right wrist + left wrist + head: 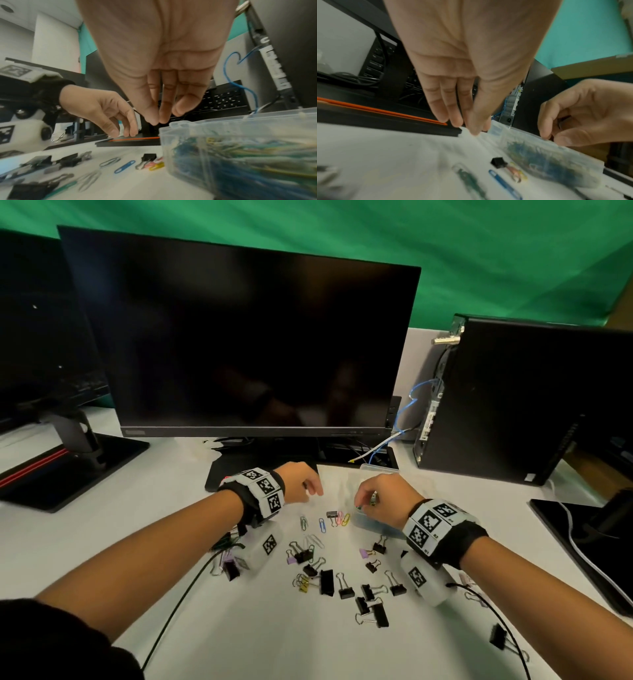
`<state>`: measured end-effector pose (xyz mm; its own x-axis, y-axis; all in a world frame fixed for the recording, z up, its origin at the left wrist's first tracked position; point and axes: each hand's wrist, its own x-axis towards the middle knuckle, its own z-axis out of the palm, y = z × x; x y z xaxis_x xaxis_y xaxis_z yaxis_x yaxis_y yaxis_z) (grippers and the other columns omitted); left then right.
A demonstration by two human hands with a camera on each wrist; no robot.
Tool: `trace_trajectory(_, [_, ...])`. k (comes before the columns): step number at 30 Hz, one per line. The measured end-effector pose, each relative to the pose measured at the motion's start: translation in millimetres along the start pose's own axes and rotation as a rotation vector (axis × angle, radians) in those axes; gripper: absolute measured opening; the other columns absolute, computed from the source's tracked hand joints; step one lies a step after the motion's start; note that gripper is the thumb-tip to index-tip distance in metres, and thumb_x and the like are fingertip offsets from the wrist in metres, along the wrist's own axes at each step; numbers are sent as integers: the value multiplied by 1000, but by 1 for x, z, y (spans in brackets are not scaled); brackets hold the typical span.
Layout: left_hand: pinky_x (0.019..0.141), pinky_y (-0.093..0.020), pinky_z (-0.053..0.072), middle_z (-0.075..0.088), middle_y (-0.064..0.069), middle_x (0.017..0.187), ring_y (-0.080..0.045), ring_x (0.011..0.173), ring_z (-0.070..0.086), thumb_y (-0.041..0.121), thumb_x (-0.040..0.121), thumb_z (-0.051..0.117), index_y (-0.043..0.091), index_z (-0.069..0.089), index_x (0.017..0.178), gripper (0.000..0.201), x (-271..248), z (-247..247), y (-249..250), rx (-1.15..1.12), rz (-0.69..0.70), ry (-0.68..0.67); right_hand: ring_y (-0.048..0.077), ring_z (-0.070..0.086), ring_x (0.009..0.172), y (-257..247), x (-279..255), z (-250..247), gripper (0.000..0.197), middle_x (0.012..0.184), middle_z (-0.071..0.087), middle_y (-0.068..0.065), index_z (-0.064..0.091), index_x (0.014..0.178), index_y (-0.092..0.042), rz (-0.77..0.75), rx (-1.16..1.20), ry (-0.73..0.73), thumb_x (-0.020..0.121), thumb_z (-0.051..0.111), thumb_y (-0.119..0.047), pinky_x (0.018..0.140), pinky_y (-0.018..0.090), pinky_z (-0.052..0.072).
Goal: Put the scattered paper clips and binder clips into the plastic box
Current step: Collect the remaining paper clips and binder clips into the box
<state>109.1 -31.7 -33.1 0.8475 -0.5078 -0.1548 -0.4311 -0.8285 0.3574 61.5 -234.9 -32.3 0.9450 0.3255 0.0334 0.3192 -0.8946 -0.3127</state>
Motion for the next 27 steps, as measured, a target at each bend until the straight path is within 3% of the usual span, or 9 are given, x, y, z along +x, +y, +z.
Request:
trace_trajectory(2, [76, -12, 39, 62, -6, 122, -21, 109, 59, 2, 83, 63, 14, 63, 119, 38, -8, 1, -7, 83, -14, -87, 17, 58, 93, -8, 8, 7, 24, 102, 68, 3, 71, 96, -16, -37, -60, -45, 82, 56, -4, 87, 25, 47])
trace_trajectory(5, [83, -19, 37, 54, -4, 130, -21, 115, 54, 4, 82, 65, 18, 57, 127, 48, -15, 6, -12, 200, -14, -187, 20, 48, 109, -16, 18, 17, 26, 112, 61, 2, 68, 103, -22, -68, -220, -111, 82, 59, -9, 94, 31, 44])
trace_trajectory(8, [84, -21, 35, 51, -4, 133, -21, 115, 53, 8, 84, 64, 20, 54, 131, 50, -16, 12, -13, 246, -5, -212, 23, 44, 113, -20, 26, 24, 28, 115, 59, 3, 65, 108, -25, -67, -377, -183, 83, 60, -13, 93, 35, 44])
trace_trajectory(11, [83, -20, 37, 56, -4, 127, -20, 107, 55, 11, 85, 64, 18, 58, 126, 42, -15, 16, -12, 202, 15, -178, 25, 42, 115, -21, 29, 28, 33, 109, 58, 5, 62, 115, -24, -72, -502, -236, 85, 58, -11, 89, 35, 44])
trace_trajectory(13, [80, -20, 37, 60, -4, 120, -15, 92, 51, 13, 85, 64, 16, 60, 122, 38, -13, 19, -11, 182, 20, -167, 24, 40, 115, -22, 31, 30, 33, 105, 58, 2, 61, 117, -22, -97, -586, -248, 87, 56, -11, 88, 34, 41])
trace_trajectory(17, [78, -23, 41, 60, -3, 99, -12, 85, 49, 16, 84, 66, 12, 62, 112, 28, -8, 23, -6, 142, -14, -180, 22, 38, 111, -20, 34, 34, 28, 105, 66, -2, 64, 111, -23, -183, -684, -232, 87, 52, -13, 77, 31, 30])
trace_trajectory(20, [71, -20, 43, 56, 3, 94, -7, 72, 50, 16, 84, 67, 9, 63, 109, 26, -6, 24, -3, 106, -14, -210, 22, 40, 108, -22, 36, 34, 23, 96, 65, 0, 67, 106, -23, -207, -647, -252, 89, 52, -16, 74, 29, 28])
trace_trajectory(23, [63, -15, 39, 56, 3, 98, -1, 69, 46, 16, 82, 68, 15, 60, 113, 31, -8, 26, -1, 97, 13, -203, 22, 41, 109, -23, 37, 33, 23, 101, 66, 3, 68, 107, -22, -212, -606, -257, 90, 53, -23, 76, 29, 30])
trace_trajectory(27, [80, -21, 37, 58, -1, 120, -8, 81, 44, 15, 87, 62, 21, 55, 126, 40, -12, 24, 6, 186, 74, -211, 22, 42, 109, -22, 35, 32, 29, 100, 68, 4, 69, 109, -20, -218, -594, -249, 92, 51, -35, 77, 30, 31])
